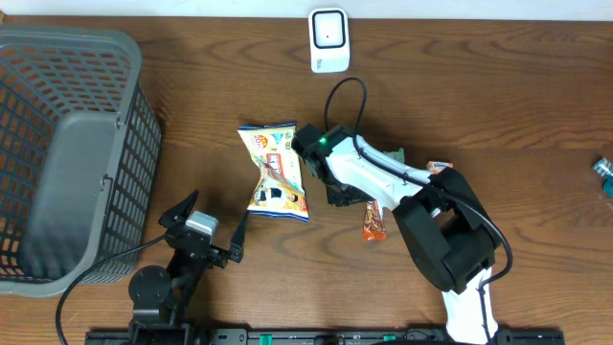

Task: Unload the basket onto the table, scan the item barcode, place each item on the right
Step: 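Reach the right gripper back toward the red bar, then grasp the red bar with the right gripper and lift, then raise the red bar to the scanner and hold it there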

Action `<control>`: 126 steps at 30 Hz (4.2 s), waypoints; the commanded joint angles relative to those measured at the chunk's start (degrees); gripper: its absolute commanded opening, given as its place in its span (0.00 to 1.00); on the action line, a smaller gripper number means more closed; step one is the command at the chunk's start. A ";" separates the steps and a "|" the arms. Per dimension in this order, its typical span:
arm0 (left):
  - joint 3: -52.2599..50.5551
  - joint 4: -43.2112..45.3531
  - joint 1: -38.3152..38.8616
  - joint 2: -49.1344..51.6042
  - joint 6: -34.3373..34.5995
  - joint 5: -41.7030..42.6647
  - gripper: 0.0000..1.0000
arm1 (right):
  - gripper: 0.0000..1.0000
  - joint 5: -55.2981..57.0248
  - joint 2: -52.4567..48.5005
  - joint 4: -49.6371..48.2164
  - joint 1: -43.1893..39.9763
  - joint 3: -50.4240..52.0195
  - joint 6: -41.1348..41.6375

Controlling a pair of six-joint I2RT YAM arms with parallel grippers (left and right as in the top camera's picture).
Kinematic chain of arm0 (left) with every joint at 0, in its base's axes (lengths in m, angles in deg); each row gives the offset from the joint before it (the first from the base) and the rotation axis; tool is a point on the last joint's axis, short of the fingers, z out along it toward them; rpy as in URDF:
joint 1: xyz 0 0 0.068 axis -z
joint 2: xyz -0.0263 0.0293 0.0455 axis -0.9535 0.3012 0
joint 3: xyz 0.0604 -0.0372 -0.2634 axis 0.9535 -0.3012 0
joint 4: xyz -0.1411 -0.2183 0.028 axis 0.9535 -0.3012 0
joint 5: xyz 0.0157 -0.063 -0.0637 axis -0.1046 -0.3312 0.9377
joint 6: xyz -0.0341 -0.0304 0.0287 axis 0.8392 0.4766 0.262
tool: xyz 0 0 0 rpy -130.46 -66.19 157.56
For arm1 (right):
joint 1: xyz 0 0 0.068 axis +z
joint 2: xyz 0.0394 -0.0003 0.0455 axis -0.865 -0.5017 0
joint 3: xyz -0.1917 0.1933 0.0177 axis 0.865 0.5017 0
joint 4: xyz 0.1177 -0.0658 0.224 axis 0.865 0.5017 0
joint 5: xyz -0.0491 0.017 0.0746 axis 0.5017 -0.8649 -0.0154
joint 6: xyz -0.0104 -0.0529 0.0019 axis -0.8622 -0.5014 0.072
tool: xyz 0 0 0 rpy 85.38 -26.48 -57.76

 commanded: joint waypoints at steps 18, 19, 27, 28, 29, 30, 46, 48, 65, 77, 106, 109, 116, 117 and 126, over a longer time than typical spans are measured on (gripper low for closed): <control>-1.66 -0.85 -0.35 0.00 0.07 1.16 0.98 | 0.01 -28.94 0.22 -2.51 -2.08 0.74 -16.17; -1.66 -0.85 -0.35 0.00 0.07 1.16 0.98 | 0.01 -40.52 0.22 -2.49 -3.41 -0.28 -21.66; -1.66 -0.85 -0.35 0.00 0.07 1.16 0.98 | 0.01 -82.93 0.24 4.07 -11.58 -0.74 -43.43; -1.66 -0.85 -0.35 0.00 0.07 1.16 0.98 | 0.01 -85.72 0.24 5.66 -12.37 -0.74 -45.35; -1.64 -0.85 -0.35 0.00 0.07 1.16 0.98 | 0.01 -88.08 0.24 6.95 -13.00 -0.74 -47.01; -1.66 -0.85 -0.35 0.00 0.07 1.16 0.98 | 0.01 -90.58 0.24 8.22 -13.62 -0.74 -48.70; -1.66 -0.85 -0.35 0.00 0.07 1.16 0.98 | 0.01 -110.14 0.24 22.12 -18.64 -0.74 -86.40; -1.66 -0.85 -0.35 0.00 0.07 1.16 0.98 | 0.01 -110.14 0.24 21.94 -18.51 -0.74 -94.09; -1.66 -0.85 -0.35 0.00 0.07 1.16 0.98 | 0.01 -110.16 0.42 22.38 -11.87 -3.04 -131.29; -1.66 -0.85 -0.35 0.00 0.07 1.16 0.98 | 0.01 -109.96 3.72 23.78 -14.84 -4.11 -136.15; -1.66 -0.85 -0.35 0.00 0.07 1.16 0.98 | 0.01 -110.16 4.09 34.82 -28.41 9.77 -125.33; -1.66 -0.85 -0.35 0.00 0.07 1.16 0.98 | 0.01 -109.57 4.09 34.82 -29.27 9.79 -109.18; -1.66 -0.85 -0.35 0.00 0.07 1.16 0.98 | 0.01 -110.14 4.09 34.82 -28.59 9.84 -94.27; -1.66 -0.85 -0.35 0.00 0.07 1.16 0.98 | 0.01 -110.14 4.09 34.82 -28.59 9.86 -90.99; -1.66 -0.85 -0.35 0.00 0.07 1.16 0.98 | 0.01 -107.75 4.09 34.82 -27.65 9.90 -71.38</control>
